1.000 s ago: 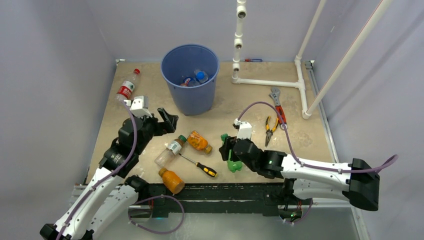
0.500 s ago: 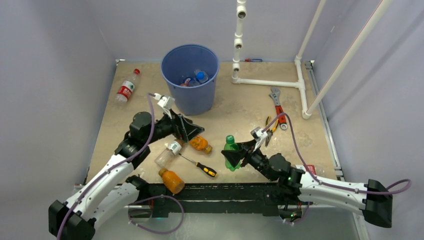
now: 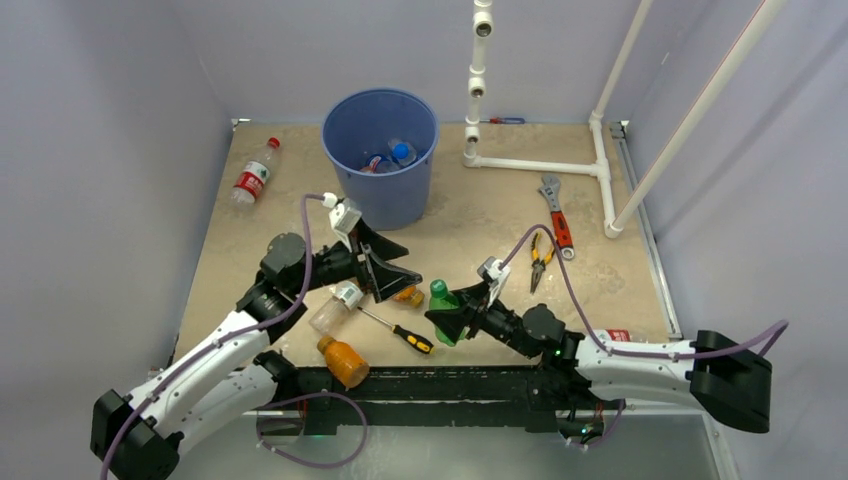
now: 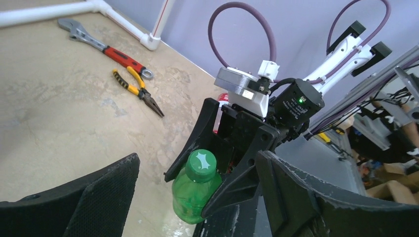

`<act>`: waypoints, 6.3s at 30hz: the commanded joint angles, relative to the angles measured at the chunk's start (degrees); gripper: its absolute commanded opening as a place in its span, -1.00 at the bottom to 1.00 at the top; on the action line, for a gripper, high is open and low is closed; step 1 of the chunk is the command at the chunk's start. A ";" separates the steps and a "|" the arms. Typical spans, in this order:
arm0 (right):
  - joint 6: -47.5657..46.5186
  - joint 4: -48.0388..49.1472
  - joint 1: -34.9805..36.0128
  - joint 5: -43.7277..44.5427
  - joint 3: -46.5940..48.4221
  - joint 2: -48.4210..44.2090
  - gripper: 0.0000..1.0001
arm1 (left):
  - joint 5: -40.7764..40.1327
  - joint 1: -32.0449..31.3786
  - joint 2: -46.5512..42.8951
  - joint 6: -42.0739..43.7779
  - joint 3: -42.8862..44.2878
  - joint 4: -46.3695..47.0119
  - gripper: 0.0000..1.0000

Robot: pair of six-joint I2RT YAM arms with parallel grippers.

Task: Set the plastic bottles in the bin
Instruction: Place the plastic bottle in the trash bin.

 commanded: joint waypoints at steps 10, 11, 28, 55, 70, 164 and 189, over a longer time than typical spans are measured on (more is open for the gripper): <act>-0.20 0.93 4.15 -1.66 14.83 8.46 -0.34 | -2.79 -1.30 -4.12 4.48 -2.47 2.52 0.60; -0.30 0.38 4.62 -1.18 15.60 9.04 -0.35 | -2.80 -1.38 -4.24 4.60 -2.48 2.54 0.60; 2.63 -1.80 5.92 4.96 17.87 9.78 -0.36 | -1.57 -2.17 -3.12 4.40 -2.65 2.52 0.37; 4.02 -2.33 6.53 5.95 18.22 9.56 -0.33 | 1.57 -3.43 -0.81 5.13 -1.30 0.48 -0.85; 4.38 -21.57 6.71 2.59 22.10 0.68 0.98 | -12.51 -3.47 -5.01 10.56 3.04 -8.75 -1.00; 1.58 -38.34 6.71 13.93 15.89 -23.20 0.94 | -62.32 3.89 38.12 43.60 50.78 -0.03 -1.00; 1.67 -38.54 6.71 15.34 14.63 -23.72 0.94 | -53.61 12.25 56.76 27.52 47.31 -3.02 -1.00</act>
